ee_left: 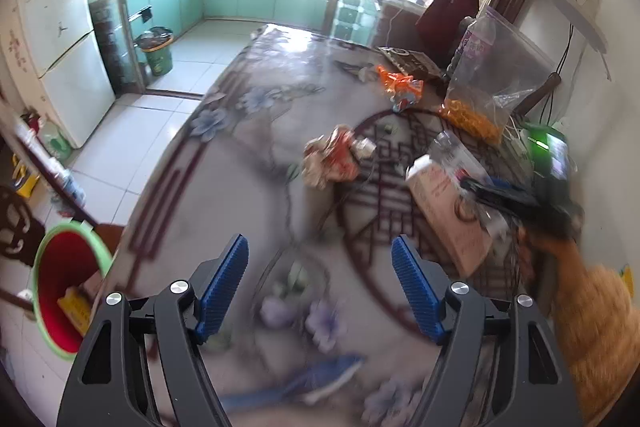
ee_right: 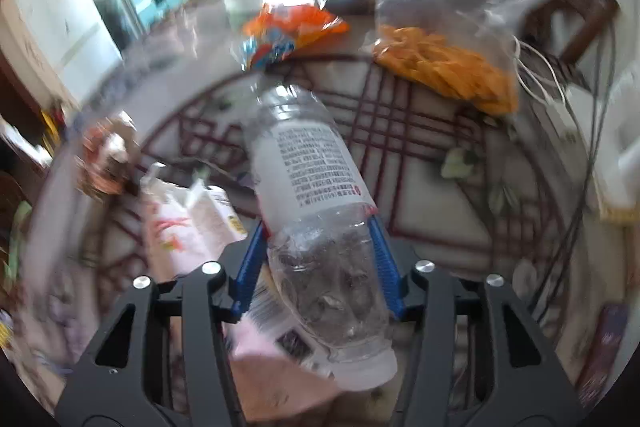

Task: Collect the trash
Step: 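Grasp the clear plastic bottle with the right gripper while the left grasps crumpled paper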

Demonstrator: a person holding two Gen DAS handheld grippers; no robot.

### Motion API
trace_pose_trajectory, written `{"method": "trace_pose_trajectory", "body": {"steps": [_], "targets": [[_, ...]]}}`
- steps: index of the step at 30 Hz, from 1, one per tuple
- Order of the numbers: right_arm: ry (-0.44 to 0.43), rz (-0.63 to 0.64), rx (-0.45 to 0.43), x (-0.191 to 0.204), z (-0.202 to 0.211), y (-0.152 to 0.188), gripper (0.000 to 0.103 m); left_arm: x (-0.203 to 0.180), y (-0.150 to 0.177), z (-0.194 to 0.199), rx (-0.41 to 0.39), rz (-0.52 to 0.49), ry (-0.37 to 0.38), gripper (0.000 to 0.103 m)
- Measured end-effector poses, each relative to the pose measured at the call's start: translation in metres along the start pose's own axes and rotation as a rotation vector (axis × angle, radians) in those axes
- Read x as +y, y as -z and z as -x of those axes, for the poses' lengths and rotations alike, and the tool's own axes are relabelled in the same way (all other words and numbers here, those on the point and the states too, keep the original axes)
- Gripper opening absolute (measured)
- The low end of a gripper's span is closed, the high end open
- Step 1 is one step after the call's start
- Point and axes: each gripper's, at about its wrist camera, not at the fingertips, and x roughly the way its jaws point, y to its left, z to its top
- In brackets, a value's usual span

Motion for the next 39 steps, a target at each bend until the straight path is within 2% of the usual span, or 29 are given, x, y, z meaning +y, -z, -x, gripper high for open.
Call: {"method": "trace_pose_trajectory", "body": {"steps": [5, 9, 14, 17, 19, 21, 22, 26, 30, 32, 34, 39], "targets": [[-0.049, -0.119, -0.093, -0.021, 0.058, 0.022, 0.044, -0.017, -0.038, -0.046, -0.002, 0.003, 0.035, 0.071], [-0.094, -0.189, -0.135, -0.030, 0.097, 0.041, 0.044, -0.029, -0.062, -0.097, -0.005, 0.005, 0.020, 0.072], [-0.206, -0.198, -0.098, -0.022, 0.122, 0.072, 0.044, -0.041, -0.069, -0.154, 0.051, -0.013, -0.008, 0.075], [-0.283, -0.165, -0.019, -0.003, 0.119, 0.092, 0.044, -0.045, -0.068, -0.176, 0.075, -0.038, -0.047, 0.075], [-0.313, -0.153, 0.042, 0.007, 0.109, 0.105, 0.044, -0.047, -0.067, -0.183, 0.081, -0.051, -0.055, 0.072], [-0.327, -0.153, 0.106, 0.013, 0.097, 0.118, 0.044, -0.051, -0.066, -0.187, 0.073, -0.093, -0.091, 0.043], [-0.331, -0.155, 0.127, 0.016, 0.091, 0.124, 0.044, -0.051, -0.066, -0.187, 0.074, -0.107, -0.096, 0.042], [-0.303, -0.136, 0.183, 0.024, 0.077, 0.133, 0.044, -0.051, -0.066, -0.174, 0.067, -0.121, -0.054, 0.017], [-0.273, -0.115, 0.210, 0.030, 0.069, 0.136, 0.046, -0.046, -0.060, -0.154, 0.058, -0.119, -0.031, 0.016], [-0.258, -0.104, 0.215, 0.034, 0.066, 0.136, 0.051, -0.045, -0.054, -0.142, 0.056, -0.120, -0.023, 0.016], [-0.232, -0.086, 0.215, 0.040, 0.065, 0.133, 0.065, -0.043, -0.045, -0.131, 0.057, -0.120, -0.010, 0.016], [-0.197, -0.027, 0.213, 0.054, 0.060, 0.129, 0.069, -0.030, -0.014, -0.111, 0.094, -0.093, 0.010, 0.017]]}}
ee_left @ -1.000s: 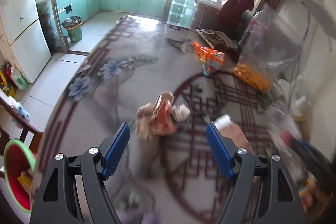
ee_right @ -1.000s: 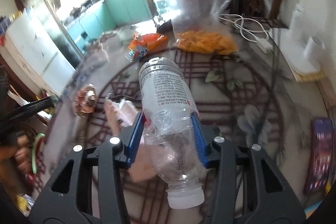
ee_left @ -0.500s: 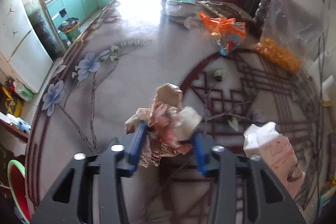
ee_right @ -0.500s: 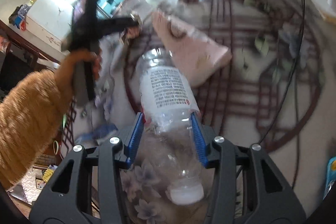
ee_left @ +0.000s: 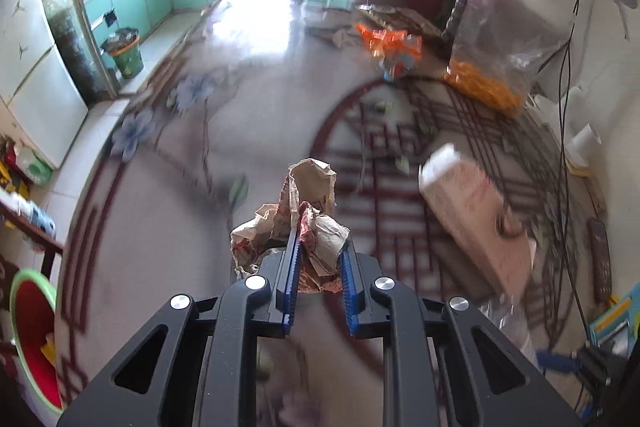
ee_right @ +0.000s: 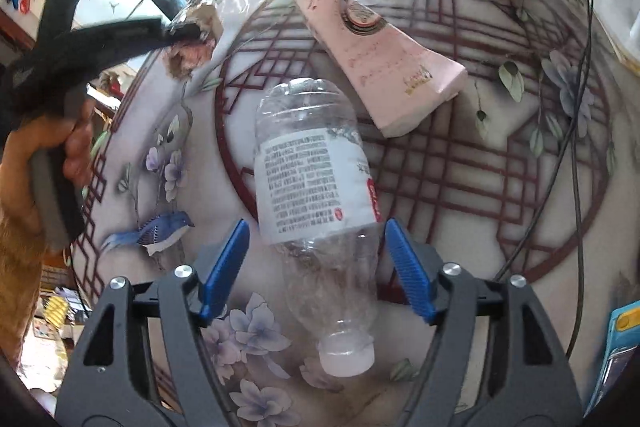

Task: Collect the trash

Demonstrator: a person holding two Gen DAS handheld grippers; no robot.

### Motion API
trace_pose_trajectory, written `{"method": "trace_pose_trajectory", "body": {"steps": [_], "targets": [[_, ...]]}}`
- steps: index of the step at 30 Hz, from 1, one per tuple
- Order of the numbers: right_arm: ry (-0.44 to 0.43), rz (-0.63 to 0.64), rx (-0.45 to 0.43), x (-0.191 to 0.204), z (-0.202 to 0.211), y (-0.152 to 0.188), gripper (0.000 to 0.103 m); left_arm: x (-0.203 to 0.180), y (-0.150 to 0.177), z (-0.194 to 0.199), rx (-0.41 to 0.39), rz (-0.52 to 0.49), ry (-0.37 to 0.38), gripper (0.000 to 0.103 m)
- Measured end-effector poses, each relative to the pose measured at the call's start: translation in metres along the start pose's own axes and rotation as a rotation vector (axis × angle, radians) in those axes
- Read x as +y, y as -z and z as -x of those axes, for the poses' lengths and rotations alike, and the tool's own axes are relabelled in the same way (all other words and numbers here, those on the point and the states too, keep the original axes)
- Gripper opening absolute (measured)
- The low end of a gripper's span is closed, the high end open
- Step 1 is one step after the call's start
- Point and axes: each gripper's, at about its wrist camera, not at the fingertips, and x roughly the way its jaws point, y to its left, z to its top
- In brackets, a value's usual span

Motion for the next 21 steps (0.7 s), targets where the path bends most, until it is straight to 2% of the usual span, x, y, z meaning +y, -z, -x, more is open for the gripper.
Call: {"method": "trace_pose_trajectory", "body": {"steps": [5, 6, 8, 9, 12, 14, 16, 17, 18, 21], "targets": [[0.009, 0.013, -0.001, 0.008, 0.002, -0.002, 0.069, 0.014, 0.014, -0.004, 0.030, 0.029, -0.025, 0.028], [0.014, 0.017, -0.001, 0.008, 0.001, -0.002, 0.069, 0.015, 0.014, -0.003, 0.024, 0.030, -0.035, 0.041], [0.025, 0.018, 0.002, 0.009, 0.000, -0.002, 0.069, 0.016, 0.012, -0.004, 0.005, 0.028, -0.053, 0.056], [0.035, 0.016, 0.005, 0.007, -0.001, -0.002, 0.069, 0.017, 0.011, -0.007, 0.008, 0.034, -0.055, 0.060], [0.064, 0.025, 0.003, 0.008, -0.002, -0.003, 0.069, 0.019, 0.010, -0.018, 0.044, 0.054, -0.043, 0.065], [0.077, 0.033, 0.003, 0.008, -0.003, -0.003, 0.069, 0.017, 0.011, -0.023, 0.044, 0.041, -0.064, 0.068], [0.084, 0.038, 0.000, 0.009, -0.003, -0.003, 0.069, 0.015, 0.011, -0.025, 0.045, 0.029, -0.072, 0.068], [0.087, 0.041, -0.001, 0.010, -0.003, -0.003, 0.069, 0.013, 0.011, -0.025, 0.041, 0.022, -0.069, 0.064], [0.090, 0.044, -0.002, 0.010, -0.003, -0.004, 0.069, 0.012, 0.011, -0.025, 0.036, 0.013, -0.070, 0.047], [0.099, 0.061, 0.001, 0.012, -0.006, -0.005, 0.068, 0.010, 0.010, -0.020, 0.029, -0.009, -0.062, 0.033]]}}
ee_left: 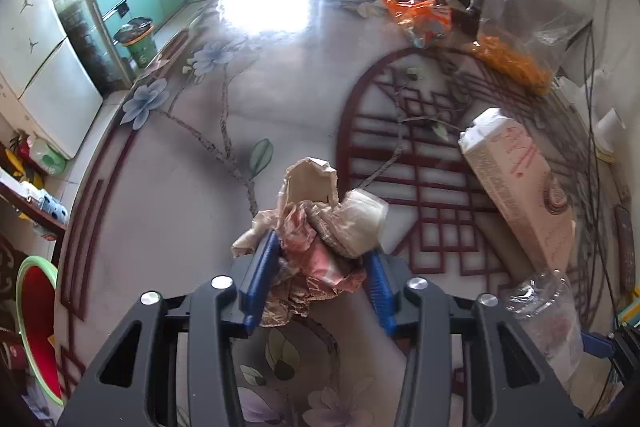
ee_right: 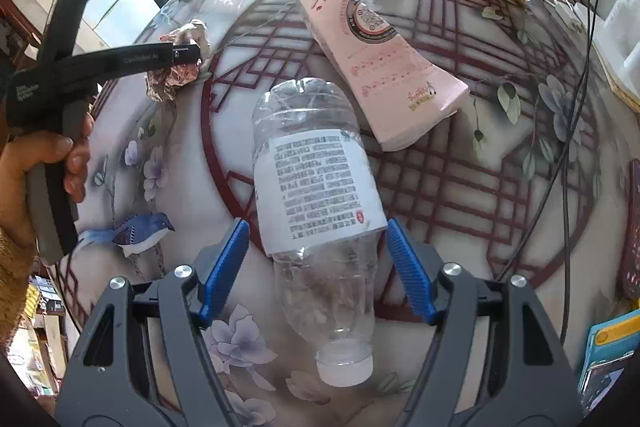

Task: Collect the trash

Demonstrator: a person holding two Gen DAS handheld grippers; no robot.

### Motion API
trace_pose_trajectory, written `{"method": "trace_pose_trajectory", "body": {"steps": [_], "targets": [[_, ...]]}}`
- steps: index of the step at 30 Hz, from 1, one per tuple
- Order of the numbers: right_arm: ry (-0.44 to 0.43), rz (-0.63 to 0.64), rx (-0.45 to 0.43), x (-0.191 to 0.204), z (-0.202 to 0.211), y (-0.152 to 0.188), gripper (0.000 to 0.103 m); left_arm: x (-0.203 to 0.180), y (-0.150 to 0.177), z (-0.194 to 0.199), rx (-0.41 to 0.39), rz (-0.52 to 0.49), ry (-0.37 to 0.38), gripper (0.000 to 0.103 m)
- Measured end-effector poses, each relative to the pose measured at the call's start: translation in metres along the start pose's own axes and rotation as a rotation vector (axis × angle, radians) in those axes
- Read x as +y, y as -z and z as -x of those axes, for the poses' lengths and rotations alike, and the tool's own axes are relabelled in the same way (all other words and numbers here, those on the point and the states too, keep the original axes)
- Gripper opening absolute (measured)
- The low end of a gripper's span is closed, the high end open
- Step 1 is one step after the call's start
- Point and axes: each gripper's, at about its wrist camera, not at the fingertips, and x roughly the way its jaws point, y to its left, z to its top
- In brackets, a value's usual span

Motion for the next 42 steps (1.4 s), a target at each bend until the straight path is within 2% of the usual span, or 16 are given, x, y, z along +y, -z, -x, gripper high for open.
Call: {"method": "trace_pose_trajectory", "body": {"steps": [1, 2, 7, 12, 19, 24, 30, 38, 42], "targets": [[0.001, 0.004, 0.001, 0.001, -0.001, 0.000, 0.063, 0.001, 0.000, 0.004, -0.005, 0.003, 0.011, 0.031], [0.005, 0.010, 0.005, 0.002, -0.002, 0.000, 0.061, 0.002, 0.000, 0.007, -0.008, 0.006, 0.018, 0.024], [0.042, 0.033, 0.024, 0.008, -0.010, -0.001, 0.055, 0.004, 0.007, 0.026, -0.035, 0.014, 0.034, 0.024], [0.048, 0.053, 0.015, 0.014, -0.011, -0.001, 0.053, 0.008, 0.018, 0.050, -0.066, 0.041, 0.066, 0.023], [0.048, 0.069, -0.088, 0.031, 0.026, -0.006, 0.053, 0.019, 0.034, 0.084, -0.099, 0.113, 0.089, 0.023], [0.059, 0.106, -0.166, 0.049, 0.055, -0.012, 0.048, 0.026, 0.048, 0.109, -0.141, 0.115, 0.059, 0.023], [0.071, 0.148, -0.238, 0.074, 0.078, -0.018, 0.048, 0.038, 0.059, 0.131, -0.167, 0.118, 0.044, 0.024], [0.077, 0.187, -0.279, 0.112, 0.090, -0.018, 0.048, 0.063, 0.072, 0.158, -0.204, 0.132, 0.051, 0.024], [0.080, 0.198, -0.288, 0.133, 0.091, -0.016, 0.048, 0.076, 0.080, 0.167, -0.194, 0.143, 0.053, 0.023]]}}
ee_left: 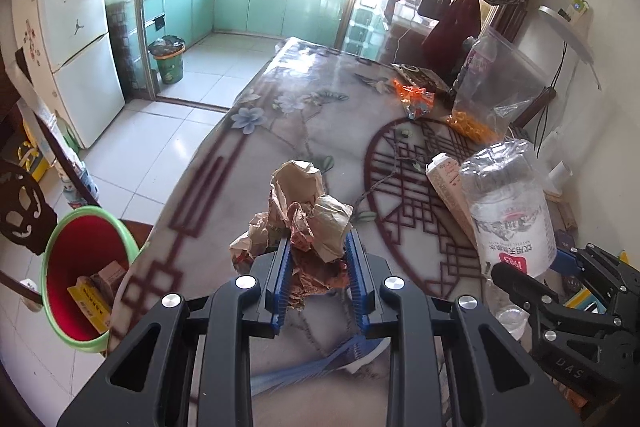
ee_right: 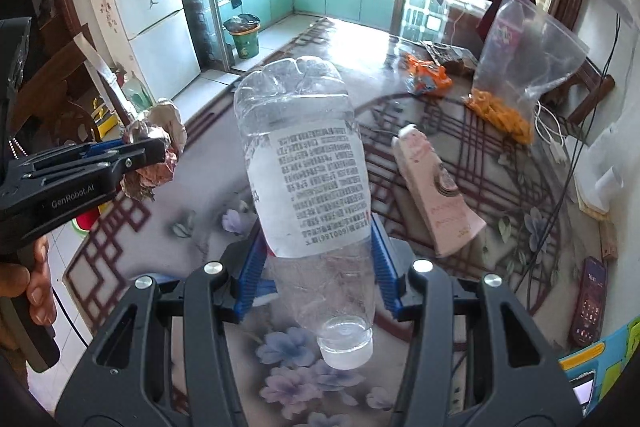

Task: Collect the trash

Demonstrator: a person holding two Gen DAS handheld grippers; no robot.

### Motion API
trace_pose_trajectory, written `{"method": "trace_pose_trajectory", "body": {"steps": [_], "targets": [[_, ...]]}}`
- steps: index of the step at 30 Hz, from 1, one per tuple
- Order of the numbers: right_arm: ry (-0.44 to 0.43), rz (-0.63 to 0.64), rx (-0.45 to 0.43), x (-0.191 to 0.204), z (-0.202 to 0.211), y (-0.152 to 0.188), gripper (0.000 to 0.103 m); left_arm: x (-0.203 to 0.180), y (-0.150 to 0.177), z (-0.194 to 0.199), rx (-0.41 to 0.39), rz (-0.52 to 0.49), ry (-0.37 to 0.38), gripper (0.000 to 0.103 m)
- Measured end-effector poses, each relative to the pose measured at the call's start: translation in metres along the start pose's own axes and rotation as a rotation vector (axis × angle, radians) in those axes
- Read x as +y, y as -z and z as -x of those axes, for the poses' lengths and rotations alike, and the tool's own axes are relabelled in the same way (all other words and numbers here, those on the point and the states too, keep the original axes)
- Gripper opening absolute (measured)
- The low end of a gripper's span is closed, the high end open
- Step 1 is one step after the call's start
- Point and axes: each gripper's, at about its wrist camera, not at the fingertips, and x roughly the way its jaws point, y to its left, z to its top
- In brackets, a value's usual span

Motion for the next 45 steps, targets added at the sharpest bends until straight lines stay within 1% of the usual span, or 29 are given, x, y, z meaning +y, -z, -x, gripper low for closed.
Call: {"method": "trace_pose_trajectory", "body": {"steps": [9, 18, 23, 31, 37, 45], "targets": [[0.011, 0.006, -0.017, 0.049, 0.005, -0.007, 0.048, 0.039, 0.004, 0.028, -0.016, -0.016, -0.014, 0.024], [0.016, 0.019, -0.029, 0.096, 0.007, -0.016, 0.048, 0.083, 0.001, 0.047, -0.038, -0.009, -0.017, 0.024], [0.021, 0.018, -0.035, 0.118, 0.007, -0.021, 0.048, 0.103, 0.001, 0.052, -0.043, -0.002, -0.006, 0.024], [0.015, 0.034, -0.034, 0.151, 0.002, -0.028, 0.048, 0.141, 0.005, 0.055, -0.036, 0.025, -0.019, 0.024], [-0.015, 0.058, -0.034, 0.178, -0.004, -0.034, 0.048, 0.174, 0.008, 0.058, -0.030, 0.059, -0.049, 0.024], [-0.061, 0.083, -0.048, 0.210, -0.013, -0.042, 0.048, 0.225, 0.015, 0.064, -0.021, 0.118, -0.120, 0.024]]}}
